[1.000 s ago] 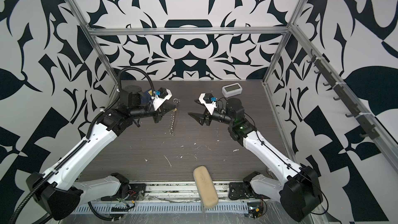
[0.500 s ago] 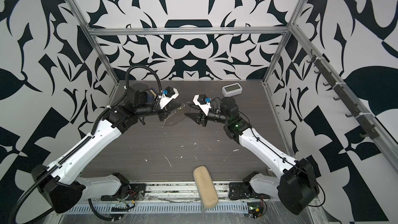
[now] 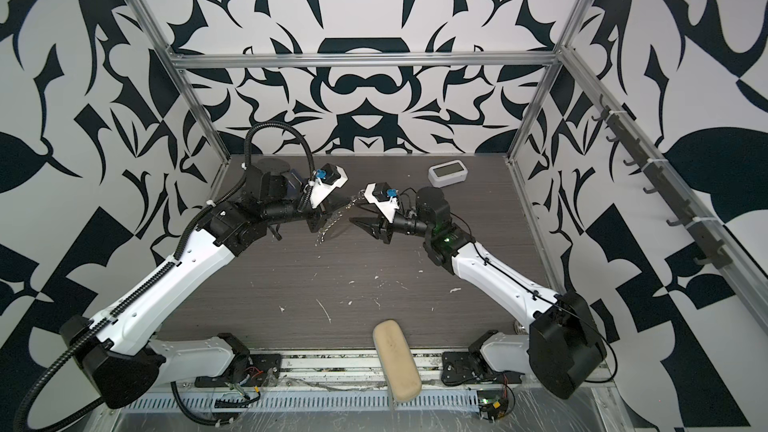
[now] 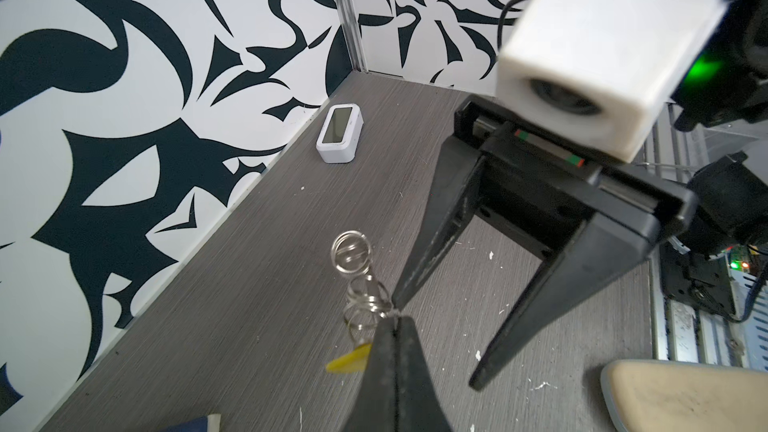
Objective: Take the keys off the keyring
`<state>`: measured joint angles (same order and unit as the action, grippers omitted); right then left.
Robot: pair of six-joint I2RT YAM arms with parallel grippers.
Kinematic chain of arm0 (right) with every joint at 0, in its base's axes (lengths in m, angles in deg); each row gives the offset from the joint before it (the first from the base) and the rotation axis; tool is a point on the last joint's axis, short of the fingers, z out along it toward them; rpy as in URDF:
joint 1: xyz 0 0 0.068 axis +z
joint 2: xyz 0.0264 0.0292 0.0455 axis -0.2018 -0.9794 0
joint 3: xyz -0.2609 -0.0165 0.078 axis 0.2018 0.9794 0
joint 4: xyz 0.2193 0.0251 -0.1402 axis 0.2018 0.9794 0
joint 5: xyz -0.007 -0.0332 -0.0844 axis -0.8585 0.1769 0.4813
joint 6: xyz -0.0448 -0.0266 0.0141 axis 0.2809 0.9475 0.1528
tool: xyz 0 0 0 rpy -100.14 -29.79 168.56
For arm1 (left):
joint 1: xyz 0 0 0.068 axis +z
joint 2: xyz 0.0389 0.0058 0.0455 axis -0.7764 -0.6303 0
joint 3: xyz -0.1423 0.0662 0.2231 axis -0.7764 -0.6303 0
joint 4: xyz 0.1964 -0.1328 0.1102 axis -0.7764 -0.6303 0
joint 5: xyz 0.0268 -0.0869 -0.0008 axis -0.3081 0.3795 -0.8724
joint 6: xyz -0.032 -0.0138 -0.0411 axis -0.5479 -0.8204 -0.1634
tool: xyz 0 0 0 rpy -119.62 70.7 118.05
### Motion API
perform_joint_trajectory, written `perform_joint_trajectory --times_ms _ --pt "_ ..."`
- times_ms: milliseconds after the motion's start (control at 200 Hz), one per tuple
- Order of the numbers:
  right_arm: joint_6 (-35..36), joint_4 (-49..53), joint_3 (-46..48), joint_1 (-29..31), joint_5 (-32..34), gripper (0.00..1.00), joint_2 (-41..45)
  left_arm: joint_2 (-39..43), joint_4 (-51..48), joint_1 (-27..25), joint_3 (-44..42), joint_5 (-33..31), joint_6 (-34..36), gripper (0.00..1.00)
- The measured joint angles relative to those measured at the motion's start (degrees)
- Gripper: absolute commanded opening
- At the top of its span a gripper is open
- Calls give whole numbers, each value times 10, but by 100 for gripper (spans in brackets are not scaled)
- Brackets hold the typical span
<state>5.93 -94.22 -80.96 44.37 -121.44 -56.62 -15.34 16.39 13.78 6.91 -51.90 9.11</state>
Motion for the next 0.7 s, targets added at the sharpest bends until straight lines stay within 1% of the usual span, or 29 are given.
perform_joint_trajectory --times_ms 315,585,700 --pt "-3 -8 0 0 12 46 6 -26 -10 -7 7 -19 -5 0" --pt "1 -7 0 0 12 38 21 -26 -9 -12 9 -9 12 0" --pt "4 -6 -1 0 10 37 17 -25 -10 -12 9 -7 15 0"
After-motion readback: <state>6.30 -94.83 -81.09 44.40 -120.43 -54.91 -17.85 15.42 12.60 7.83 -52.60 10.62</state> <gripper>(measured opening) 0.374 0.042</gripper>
